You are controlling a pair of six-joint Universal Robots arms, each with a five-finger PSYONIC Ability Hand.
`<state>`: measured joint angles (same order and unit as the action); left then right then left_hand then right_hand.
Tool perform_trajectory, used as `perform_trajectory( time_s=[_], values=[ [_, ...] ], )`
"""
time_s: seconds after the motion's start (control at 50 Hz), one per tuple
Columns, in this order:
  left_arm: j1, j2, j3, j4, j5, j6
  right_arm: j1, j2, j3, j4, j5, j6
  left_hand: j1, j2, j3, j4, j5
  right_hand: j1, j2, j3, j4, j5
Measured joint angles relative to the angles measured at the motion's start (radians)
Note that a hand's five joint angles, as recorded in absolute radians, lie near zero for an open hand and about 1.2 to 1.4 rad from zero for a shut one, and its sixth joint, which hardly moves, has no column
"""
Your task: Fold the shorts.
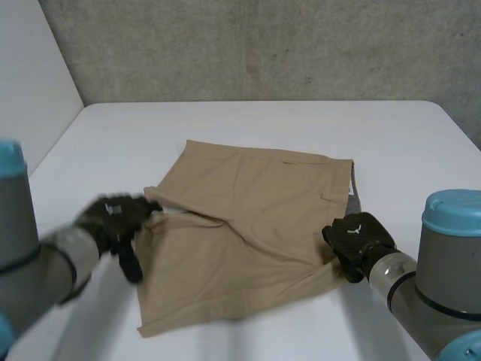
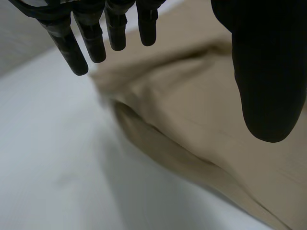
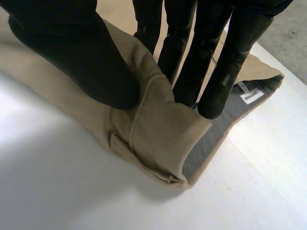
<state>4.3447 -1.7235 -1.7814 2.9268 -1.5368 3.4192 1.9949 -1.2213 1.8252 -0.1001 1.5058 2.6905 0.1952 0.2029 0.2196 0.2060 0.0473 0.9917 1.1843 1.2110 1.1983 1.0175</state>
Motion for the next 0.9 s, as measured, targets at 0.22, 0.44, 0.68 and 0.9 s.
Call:
perform_trajectory(
  time_s=[0.22,0.44,0.68,0.9],
  values=[
    [-0.089,0.024,-0.239,0.045,0.012,-0.037,-0.006,-0.003,-0.022,0.004,-0.004,0.105,0.043,0.042,0.016,0.032,0.019,0.0,0.0,0.0,0.0,0.0],
    [-0.098,-0.03,-0.271,0.164,0.006,-0.138,-0.006,-0.024,-0.006,0.004,0.001,0.111,0.348,0.327,0.309,0.323,0.306,0.0,0.0,0.0,0.0,0.0],
    [-0.125,-0.051,-0.272,0.278,-0.008,-0.146,-0.004,-0.037,0.004,0.003,0.0,0.11,0.602,0.589,0.562,0.582,0.56,0.0,0.0,0.0,0.0,0.0],
    [-0.166,-0.05,-0.256,0.33,-0.093,-0.135,-0.007,-0.038,0.0,0.002,0.003,0.106,0.948,0.991,0.965,0.984,0.924,0.0,0.0,0.0,0.0,0.0]
  ],
)
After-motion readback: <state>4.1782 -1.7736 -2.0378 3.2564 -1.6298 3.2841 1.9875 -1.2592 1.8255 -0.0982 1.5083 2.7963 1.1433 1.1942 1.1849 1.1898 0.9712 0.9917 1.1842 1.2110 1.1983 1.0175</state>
